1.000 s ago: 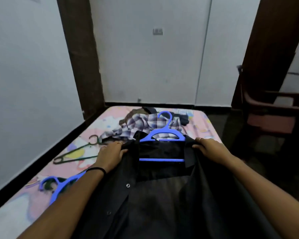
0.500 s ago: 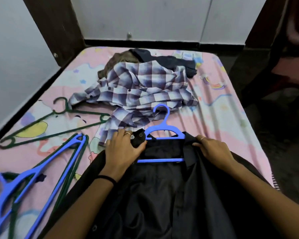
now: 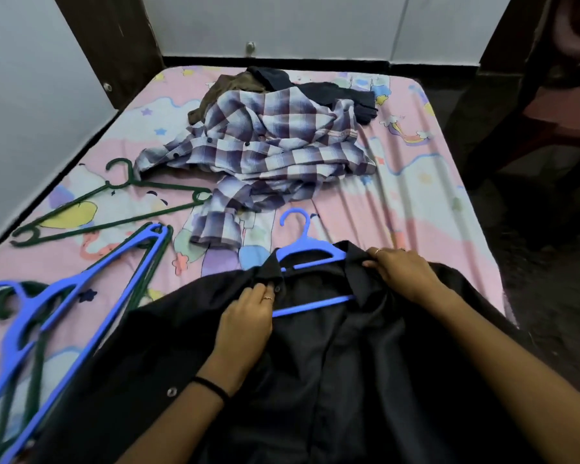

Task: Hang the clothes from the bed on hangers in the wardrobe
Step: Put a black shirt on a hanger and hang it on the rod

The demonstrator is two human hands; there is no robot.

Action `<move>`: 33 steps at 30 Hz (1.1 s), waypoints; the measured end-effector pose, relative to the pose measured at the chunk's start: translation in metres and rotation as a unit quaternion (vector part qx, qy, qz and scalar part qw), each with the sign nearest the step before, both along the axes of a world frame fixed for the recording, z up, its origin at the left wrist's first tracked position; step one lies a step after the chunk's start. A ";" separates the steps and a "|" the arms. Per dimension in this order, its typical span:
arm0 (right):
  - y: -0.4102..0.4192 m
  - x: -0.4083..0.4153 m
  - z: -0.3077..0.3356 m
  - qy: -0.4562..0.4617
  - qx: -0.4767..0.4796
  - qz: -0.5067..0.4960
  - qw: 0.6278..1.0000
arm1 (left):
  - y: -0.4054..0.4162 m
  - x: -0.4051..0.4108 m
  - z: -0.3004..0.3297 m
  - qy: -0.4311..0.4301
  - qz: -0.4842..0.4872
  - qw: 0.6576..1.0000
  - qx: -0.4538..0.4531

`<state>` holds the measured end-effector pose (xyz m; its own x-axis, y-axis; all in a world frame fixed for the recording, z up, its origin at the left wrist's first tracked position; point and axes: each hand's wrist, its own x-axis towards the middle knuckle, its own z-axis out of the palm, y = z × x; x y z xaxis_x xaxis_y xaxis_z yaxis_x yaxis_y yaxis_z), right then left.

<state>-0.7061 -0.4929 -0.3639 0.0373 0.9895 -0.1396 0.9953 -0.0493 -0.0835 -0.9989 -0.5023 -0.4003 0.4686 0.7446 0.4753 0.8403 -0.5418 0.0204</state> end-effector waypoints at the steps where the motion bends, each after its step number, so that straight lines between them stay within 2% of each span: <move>1: -0.003 0.000 -0.003 -0.009 -0.006 -0.005 1.000 | -0.002 0.001 -0.011 0.019 0.012 1.000 -0.019; 4: -0.015 -0.007 -0.002 0.009 0.086 -0.038 0.995 | -0.011 0.007 -0.018 0.064 0.027 0.997 -0.045; 7: -0.044 -0.028 0.013 0.138 0.242 -0.078 0.957 | -0.020 0.009 -0.009 0.059 0.005 0.996 -0.065; 9: -0.066 -0.049 0.020 0.218 0.283 -0.087 0.930 | -0.024 0.008 -0.006 0.031 0.001 0.997 -0.064; 13: -0.093 -0.073 0.009 0.280 0.267 -0.118 0.915 | -0.022 0.016 -0.005 -0.042 -0.005 0.992 -0.119; 17: -0.106 -0.082 -0.018 0.250 0.225 -0.207 0.919 | -0.016 0.024 -0.007 -0.171 -0.004 0.960 -0.221; 21: -0.110 -0.097 -0.032 0.213 0.186 -0.226 0.932 | -0.011 0.032 -0.007 -0.291 0.026 0.917 -0.270; 24: -0.111 -0.106 -0.038 0.204 0.179 -0.242 0.931 | -0.007 0.033 -0.010 -0.314 0.047 0.901 -0.295; 33: -0.087 -0.119 -0.044 0.246 0.237 -0.397 0.852 | -0.012 0.047 -0.005 -0.308 0.143 0.890 -0.304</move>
